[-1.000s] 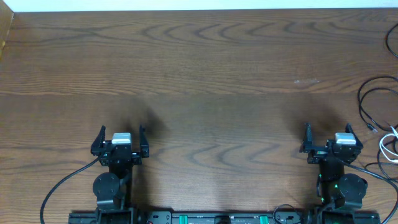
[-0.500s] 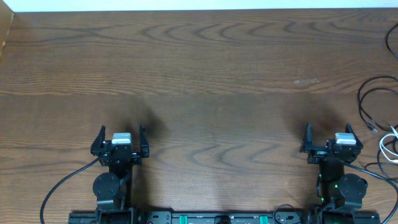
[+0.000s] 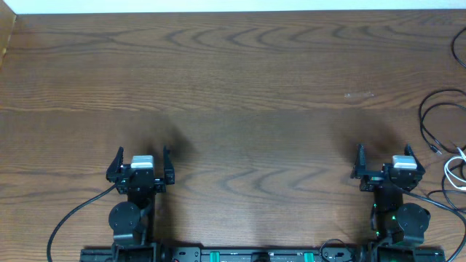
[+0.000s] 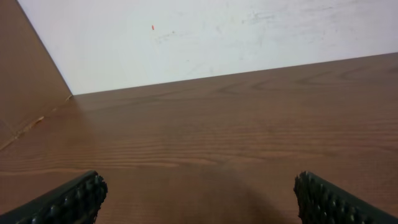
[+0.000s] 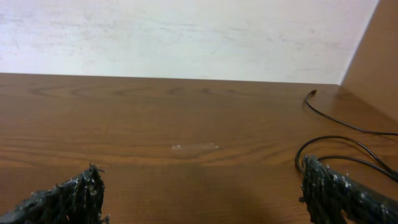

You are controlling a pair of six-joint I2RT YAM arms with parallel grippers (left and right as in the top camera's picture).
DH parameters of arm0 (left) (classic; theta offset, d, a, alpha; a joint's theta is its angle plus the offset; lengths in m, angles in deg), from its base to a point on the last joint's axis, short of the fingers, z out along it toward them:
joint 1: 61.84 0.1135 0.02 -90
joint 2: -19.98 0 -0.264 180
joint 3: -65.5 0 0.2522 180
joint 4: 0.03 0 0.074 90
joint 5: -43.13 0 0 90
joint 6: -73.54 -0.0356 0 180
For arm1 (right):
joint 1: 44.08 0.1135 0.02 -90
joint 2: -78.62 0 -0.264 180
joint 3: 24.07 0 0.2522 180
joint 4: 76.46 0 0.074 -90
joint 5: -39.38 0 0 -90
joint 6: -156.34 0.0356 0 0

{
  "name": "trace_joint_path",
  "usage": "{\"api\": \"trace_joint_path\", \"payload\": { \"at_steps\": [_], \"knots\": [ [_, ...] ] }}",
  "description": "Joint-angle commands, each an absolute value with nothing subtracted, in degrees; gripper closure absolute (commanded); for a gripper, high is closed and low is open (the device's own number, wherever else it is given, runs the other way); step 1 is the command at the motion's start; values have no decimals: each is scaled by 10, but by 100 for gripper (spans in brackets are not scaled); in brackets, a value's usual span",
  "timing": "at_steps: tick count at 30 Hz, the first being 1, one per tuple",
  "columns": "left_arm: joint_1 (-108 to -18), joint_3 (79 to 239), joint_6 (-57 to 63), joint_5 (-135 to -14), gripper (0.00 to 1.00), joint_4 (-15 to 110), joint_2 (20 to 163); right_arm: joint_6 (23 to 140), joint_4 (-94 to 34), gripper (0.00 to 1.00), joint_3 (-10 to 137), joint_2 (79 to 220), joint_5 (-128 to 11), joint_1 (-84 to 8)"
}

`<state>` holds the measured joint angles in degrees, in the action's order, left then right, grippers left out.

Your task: Untangle cables

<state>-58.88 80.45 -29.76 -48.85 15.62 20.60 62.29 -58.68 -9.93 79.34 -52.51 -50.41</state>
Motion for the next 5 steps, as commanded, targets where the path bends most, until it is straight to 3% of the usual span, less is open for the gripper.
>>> {"api": "trace_joint_path", "payload": {
  "at_steps": [1, 5],
  "knots": [
    [-586, 795, -292, -471, 3, 179, 202, 615, -584, 1, -100, 789, -522, -500],
    [-586, 795, -292, -471, 3, 179, 202, 616, -584, 1, -100, 789, -522, -500]
  ]
}}
